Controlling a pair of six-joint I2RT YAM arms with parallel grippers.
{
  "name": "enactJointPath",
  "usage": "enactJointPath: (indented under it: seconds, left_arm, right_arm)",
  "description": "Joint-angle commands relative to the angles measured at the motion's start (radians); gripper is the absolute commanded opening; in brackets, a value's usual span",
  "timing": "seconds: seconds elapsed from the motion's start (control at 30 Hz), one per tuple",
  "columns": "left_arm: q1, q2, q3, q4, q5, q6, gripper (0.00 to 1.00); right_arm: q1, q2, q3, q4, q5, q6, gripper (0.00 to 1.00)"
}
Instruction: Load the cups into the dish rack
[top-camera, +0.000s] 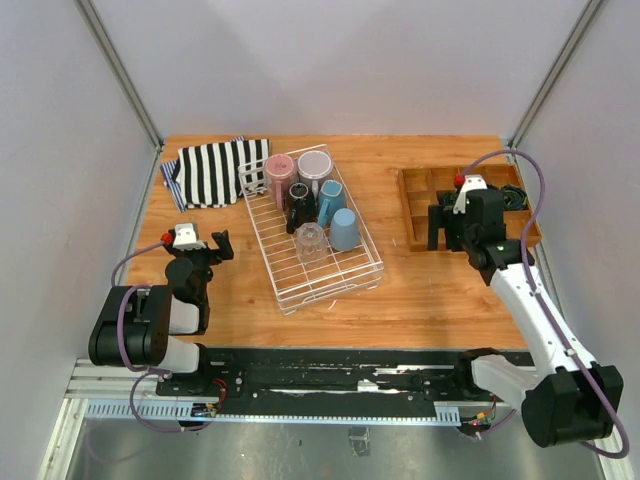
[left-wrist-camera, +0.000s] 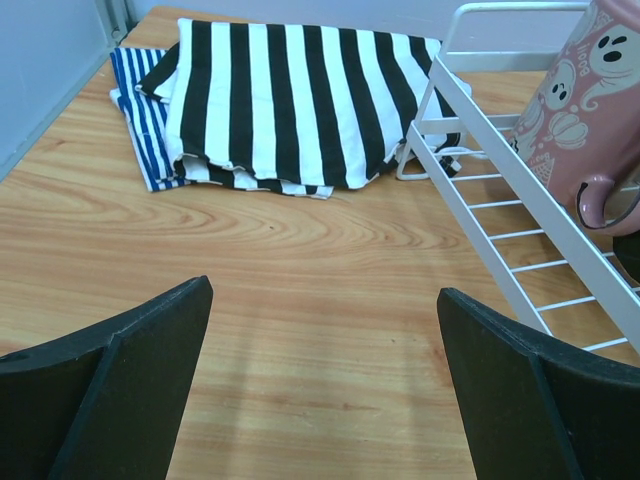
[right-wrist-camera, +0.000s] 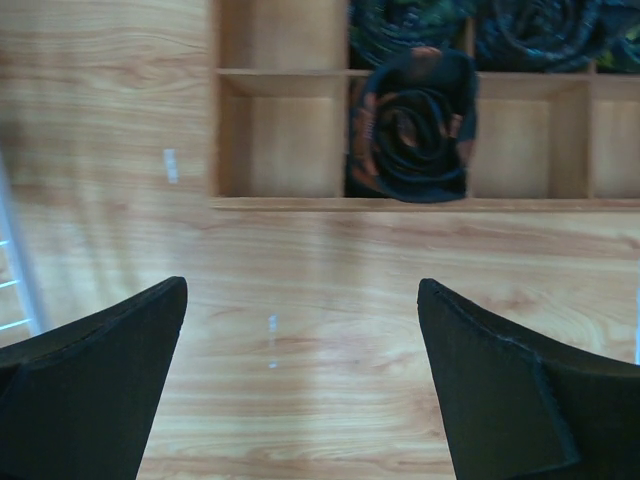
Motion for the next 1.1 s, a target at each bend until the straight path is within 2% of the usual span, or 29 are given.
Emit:
enactJointPath:
  seconds: [0.0, 0.17, 0.27, 0.37, 0.5, 0.63, 0.83, 1.07]
  left_arm:
    - [-0.005, -0.002, 0.007, 0.018, -0.015, 0.019, 1.00]
    - [-0.005, -0.002, 0.007, 0.019, -0.015, 0.020, 1.00]
    - [-0.005, -0.002, 0.007, 0.018, -0.014, 0.019, 1.00]
    - [-0.005, -0.002, 0.007, 0.019, -0.014, 0.020, 1.00]
    - [-0.005, -0.003, 0.007, 0.019, -0.014, 0.019, 1.00]
    - [-0.005, -0.003, 0.007, 0.018, -0.015, 0.020, 1.00]
    - [-0.005, -0.002, 0.007, 0.019, -0.013, 0.020, 1.00]
    - [-0.005, -0.002, 0.007, 0.018, -0.015, 0.020, 1.00]
  right_arm:
    - [-0.109, 0.015, -0.107, 0.134, -0.021, -0.137, 0.98]
    - [-0.198, 0.004, -0.303, 0.401, -0.150, -0.141, 0.98]
    - [-0.208, -0.016, -0.455, 0.664, -0.220, -0.188, 0.98]
    - [-0.208, -0.040, -0.606, 0.918, -0.198, -0.224, 0.98]
    - [-0.209, -0.027, -0.755, 1.234, -0.130, -0.187, 0.98]
    - [-0.209, 0.088, -0.763, 1.372, -0.172, -0.223, 0.98]
    - [-0.208, 0.310, -0.675, 1.401, -0.177, -0.228, 0.98]
    - [-0.207, 0.345, -0.646, 1.381, -0.098, -0.196, 0.98]
